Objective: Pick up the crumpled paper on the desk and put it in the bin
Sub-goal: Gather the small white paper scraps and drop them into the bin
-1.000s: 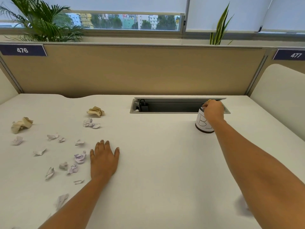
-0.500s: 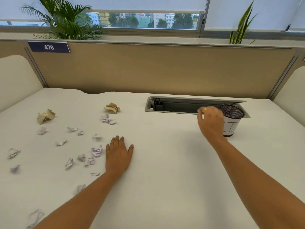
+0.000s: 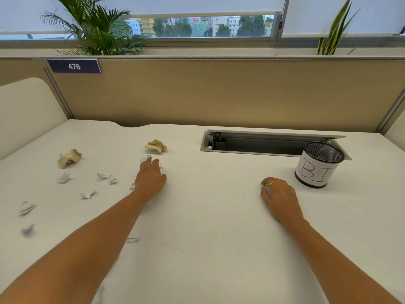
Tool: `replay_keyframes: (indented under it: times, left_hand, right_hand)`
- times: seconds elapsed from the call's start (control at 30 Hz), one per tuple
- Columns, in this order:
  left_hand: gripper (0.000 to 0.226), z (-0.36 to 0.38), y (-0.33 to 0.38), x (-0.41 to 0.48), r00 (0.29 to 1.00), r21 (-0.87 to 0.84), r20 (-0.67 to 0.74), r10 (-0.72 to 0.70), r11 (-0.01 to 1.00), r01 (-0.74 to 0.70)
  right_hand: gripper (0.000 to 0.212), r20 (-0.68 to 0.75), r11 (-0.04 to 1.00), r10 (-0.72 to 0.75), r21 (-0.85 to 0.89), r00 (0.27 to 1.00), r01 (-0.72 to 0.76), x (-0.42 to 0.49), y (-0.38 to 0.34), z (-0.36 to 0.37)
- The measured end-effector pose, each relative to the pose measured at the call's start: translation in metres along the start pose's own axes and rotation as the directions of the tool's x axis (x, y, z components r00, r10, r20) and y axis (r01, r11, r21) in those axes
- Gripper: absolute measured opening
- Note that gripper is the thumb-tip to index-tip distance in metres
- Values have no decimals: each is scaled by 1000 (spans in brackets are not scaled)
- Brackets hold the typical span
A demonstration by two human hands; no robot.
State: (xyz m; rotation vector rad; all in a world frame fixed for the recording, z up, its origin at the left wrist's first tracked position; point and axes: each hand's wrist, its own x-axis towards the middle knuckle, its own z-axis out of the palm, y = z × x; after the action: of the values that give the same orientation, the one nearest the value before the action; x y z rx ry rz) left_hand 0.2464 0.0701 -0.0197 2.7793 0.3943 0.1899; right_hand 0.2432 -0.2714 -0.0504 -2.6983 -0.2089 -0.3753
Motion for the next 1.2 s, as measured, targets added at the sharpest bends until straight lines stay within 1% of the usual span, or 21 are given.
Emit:
replay_keyframes:
  times: [0.13,0.2,0.27,0.4,0.57,0.67,0.77,0.83,0.93,1.03,1.1,1.2]
  left_hand:
    - [58,1,-4,18,994,33,108,-13,999,9]
    - [57,2,-4,23,988,46,156,-22,999,15]
    - [51,4,-3,25,985,87,171,-7,996,-8]
    - [32,13,0,24,992,125,105,67,989,-79]
    - [29,18,14,15,982,158,-2,191,969,-188]
    - [23,21,21,10,969,182,-3,247,953,-243]
    - [19,23,29,3,958,170,43,284,943,-287]
    - [22,22,39,-3,948,116,45,314,941,-317]
    - [27,14,64,-10,937,-60,-4,349,935,-349]
    - [23,3,96,-15,947,-245,-59,316,915,-321]
    - [23,-4,118,-17,956,-365,-58,287,885,-288]
    - [24,-11,155,-18,947,-476,-43,318,827,-299]
  right_hand:
    - [23,-23,1000,3,-7,1000,-3,0,1,3]
    - [23,-23,1000,6,-18,1000,-7,1,0,2]
    - [22,-24,1000,10,-15,1000,-11,1,-1,2]
    - [21,-30,1000,15,-9,999,-15,1,-2,2]
    - [22,-19,1000,19,-10,1000,-19,0,-3,0]
    - [21,-33,1000,16,-4,999,-16,-2,-4,0]
    - [19,-45,1000,21,8,999,-20,-4,-5,-1]
    - [19,-48,999,29,28,998,-28,-6,-6,-2]
    - [19,-62,998,29,53,998,-26,-12,-7,-4]
    - [22,-52,997,43,61,998,-40,-18,-7,-6]
    - [23,-37,997,55,63,998,-53,-21,-8,-9]
    - [23,-40,996,61,65,997,-58,-23,-9,-11]
